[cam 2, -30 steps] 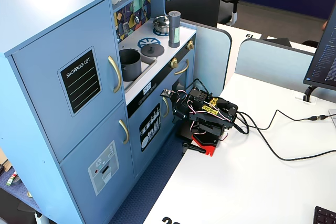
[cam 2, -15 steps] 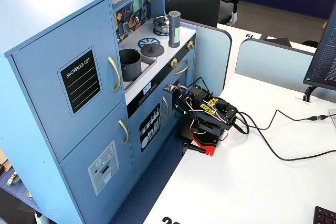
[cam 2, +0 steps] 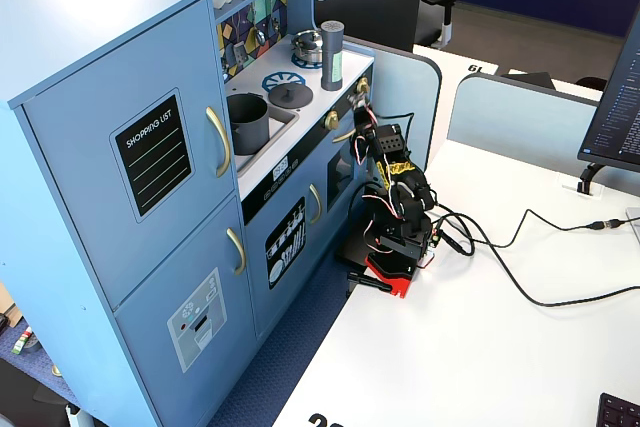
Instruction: Put salt in the gray recipient
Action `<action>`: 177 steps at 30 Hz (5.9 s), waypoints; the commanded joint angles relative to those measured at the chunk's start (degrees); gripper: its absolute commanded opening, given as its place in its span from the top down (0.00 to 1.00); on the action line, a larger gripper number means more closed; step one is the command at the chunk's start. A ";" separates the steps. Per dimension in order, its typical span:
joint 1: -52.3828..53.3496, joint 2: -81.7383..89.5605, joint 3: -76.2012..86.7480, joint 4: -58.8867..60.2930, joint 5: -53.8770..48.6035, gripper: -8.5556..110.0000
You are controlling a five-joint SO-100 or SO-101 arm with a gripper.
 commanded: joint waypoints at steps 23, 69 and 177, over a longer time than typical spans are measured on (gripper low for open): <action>3.25 -15.64 -16.17 -41.57 4.39 0.80; -0.18 -60.29 -49.66 -60.12 4.22 0.54; -59.68 -55.63 -82.27 -21.88 153.81 0.93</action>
